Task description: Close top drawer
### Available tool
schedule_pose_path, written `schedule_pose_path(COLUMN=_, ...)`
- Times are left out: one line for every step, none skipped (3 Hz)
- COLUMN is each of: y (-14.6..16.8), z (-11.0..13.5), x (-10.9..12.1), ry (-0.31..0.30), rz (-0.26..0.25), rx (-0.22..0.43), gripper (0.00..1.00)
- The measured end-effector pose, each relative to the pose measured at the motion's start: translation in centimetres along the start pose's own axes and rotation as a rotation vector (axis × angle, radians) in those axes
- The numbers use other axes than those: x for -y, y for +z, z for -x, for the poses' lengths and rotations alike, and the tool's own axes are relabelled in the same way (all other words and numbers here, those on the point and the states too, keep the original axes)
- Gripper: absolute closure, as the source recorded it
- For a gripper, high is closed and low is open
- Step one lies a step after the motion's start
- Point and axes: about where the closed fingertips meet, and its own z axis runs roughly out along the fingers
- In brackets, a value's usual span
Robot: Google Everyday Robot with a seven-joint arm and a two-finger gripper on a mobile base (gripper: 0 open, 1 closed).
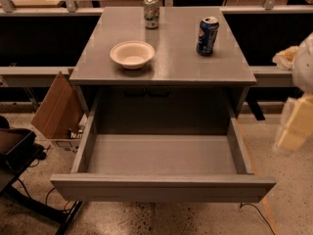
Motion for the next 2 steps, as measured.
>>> schedule_pose_path(y=1.6, z=-2.4, x=-2.6, ry=0.021, rz=0.024, rx=-0.034, gripper=0.0)
schedule_pose_path(y=3.7, z=-5.3, x=-6.2, ry=0.047, rz=0.031, rx=-0.06, gripper=0.0)
